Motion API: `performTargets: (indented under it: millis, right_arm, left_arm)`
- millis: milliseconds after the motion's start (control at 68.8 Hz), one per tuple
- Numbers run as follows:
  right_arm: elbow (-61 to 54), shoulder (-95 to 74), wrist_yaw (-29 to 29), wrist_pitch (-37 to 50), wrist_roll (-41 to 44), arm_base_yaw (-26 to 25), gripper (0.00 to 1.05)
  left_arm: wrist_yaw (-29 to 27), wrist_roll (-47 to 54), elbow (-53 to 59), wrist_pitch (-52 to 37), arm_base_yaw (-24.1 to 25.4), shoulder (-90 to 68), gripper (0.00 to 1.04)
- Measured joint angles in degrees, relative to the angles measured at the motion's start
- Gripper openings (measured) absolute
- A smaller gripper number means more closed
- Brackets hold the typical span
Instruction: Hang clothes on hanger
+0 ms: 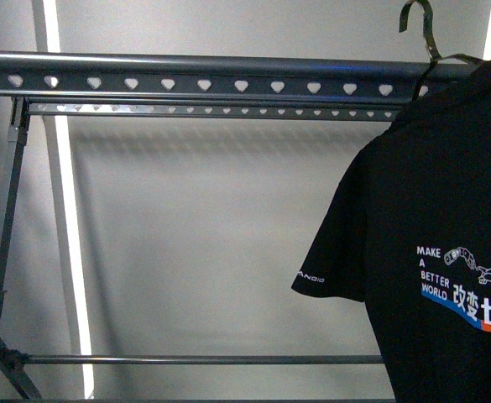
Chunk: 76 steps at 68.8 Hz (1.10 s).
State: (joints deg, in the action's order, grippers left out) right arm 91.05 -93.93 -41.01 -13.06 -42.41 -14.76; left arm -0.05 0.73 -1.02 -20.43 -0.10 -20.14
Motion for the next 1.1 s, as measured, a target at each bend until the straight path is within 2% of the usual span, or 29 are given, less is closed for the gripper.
performTargets:
  millis: [189,494,625,901,1104]
  right_arm:
    - [1.2,-0.9,-0.6,-1.7,-1.7,-0.6,0.03]
    - [6.7,-7.1,4.2,-2.4,-11.0,1.9,0.03]
    - [5.4,-7.1,6.3,-0.7,-12.2,3.2,0.03]
    - [-2.6,-7.1,9.5,4.0,-11.5,6.2,0.03]
    - [-6.8,-6.8,9.5,6.8,-10.9,6.8,0.03]
  left_arm:
    - [0.0,-0.1,0.0,4.2,0.0,4.1,0.04]
    - [0.0,-0.1,0.0,10.2,0.0,10.1,0.04]
    - [0.0,-0.2,0.0,19.7,0.0,18.6,0.04]
    - [0.0,-0.3,0.0,20.3,0.0,19.8,0.04]
    - [0.0,-0.3,0.0,20.3,0.0,19.9,0.04]
